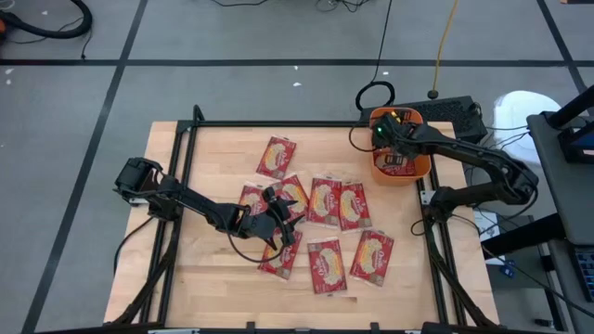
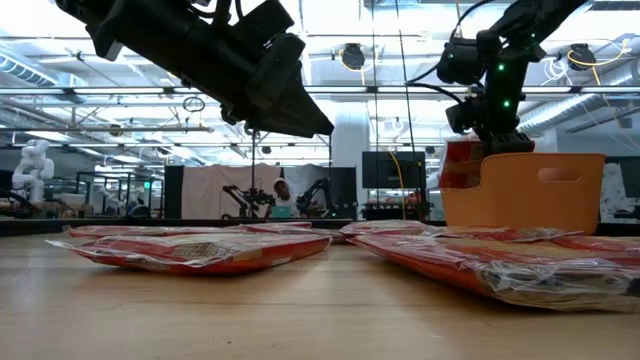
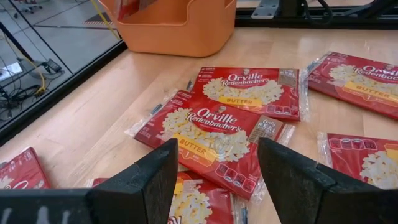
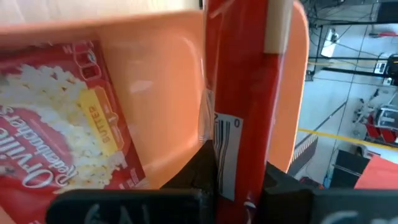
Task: Sort popcorn bags into baskets
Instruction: Put the red popcorn bag into the orange container
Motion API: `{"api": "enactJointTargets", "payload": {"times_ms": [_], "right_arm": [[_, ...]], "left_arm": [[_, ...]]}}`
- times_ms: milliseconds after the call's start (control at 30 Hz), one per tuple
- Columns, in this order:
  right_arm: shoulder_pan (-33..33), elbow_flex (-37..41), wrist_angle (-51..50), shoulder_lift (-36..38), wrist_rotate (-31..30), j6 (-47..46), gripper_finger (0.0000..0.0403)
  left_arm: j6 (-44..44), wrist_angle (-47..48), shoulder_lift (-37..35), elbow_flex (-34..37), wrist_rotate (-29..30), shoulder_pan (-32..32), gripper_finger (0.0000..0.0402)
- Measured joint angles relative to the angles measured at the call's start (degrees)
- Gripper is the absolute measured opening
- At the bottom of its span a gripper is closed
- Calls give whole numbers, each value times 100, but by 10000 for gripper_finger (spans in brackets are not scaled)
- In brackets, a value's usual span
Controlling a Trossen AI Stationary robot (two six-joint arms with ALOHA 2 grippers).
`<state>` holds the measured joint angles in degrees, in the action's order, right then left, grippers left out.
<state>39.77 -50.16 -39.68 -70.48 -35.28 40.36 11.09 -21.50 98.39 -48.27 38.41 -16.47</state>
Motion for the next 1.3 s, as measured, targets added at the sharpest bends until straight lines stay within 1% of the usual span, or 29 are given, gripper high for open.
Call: {"api": "enactJointTargets", "payload": {"times_ms": [100,167,433,500,600,667,733,900,967,1033,1100,1200,1300], "right_arm": [[135,115,119,-1,108,95,30],[213,173,189,-2,149,108,42],[415,360,276,-4,557,132,118],[415,368,276,-4,552,125,131],[413,368,227,-4,472,127,139],[413,368,241,-4,280,104,133],[397,368,275,-4,111,136,114],[389,369,424,-4,9,198,34],[389,370,505,-4,-102,200,13],[389,370,584,-4,-293,232,11],[389,370,698,-4,-515,239,21],[413,370,717,-4,-527,355,30],[415,370,715,-26,-612,312,29]], "left_arm": [[20,25,0,0,0,-11,223],[15,26,0,0,0,-27,223],[15,28,0,0,-56,-56,223],[20,28,0,0,-94,-57,223],[22,31,0,0,-99,-69,223],[22,31,0,0,-103,-85,223],[22,31,0,0,-111,-92,223],[28,28,0,0,-116,-90,223],[50,28,0,0,-114,-91,223],[65,28,0,0,-115,-92,223],[64,28,0,0,-116,-92,223],[66,28,0,0,-116,-92,223],[66,28,0,0,-115,-92,223]]}}
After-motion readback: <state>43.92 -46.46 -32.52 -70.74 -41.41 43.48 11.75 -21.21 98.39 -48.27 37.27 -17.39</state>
